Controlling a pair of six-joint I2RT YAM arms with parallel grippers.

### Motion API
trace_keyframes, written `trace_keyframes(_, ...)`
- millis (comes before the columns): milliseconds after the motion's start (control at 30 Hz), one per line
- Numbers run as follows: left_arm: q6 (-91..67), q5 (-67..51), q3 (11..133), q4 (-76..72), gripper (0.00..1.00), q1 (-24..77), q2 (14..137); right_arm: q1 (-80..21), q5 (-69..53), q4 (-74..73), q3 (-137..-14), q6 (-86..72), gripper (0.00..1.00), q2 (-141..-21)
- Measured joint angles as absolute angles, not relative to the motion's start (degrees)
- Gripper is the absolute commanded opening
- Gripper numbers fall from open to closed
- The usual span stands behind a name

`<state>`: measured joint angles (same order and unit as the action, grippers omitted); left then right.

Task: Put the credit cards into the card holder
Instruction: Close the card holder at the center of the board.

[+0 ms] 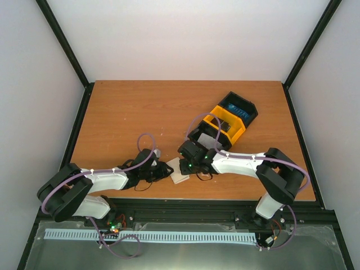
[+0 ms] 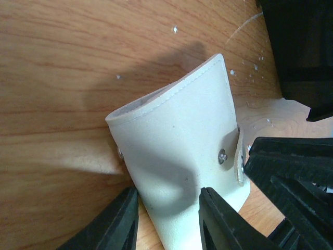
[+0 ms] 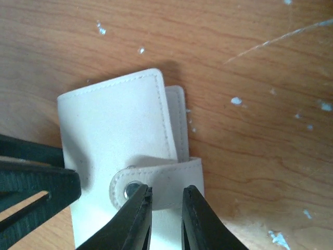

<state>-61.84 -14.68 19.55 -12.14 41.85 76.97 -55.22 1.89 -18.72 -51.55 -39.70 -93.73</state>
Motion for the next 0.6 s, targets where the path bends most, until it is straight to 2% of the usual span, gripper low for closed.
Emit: trace_keyframes(600, -61.84, -14.79, 19.55, -12.25, 0.34, 41.85, 77.03, -54.0, -3.27, -13.3, -50.17, -41.89, 0.19, -92.99)
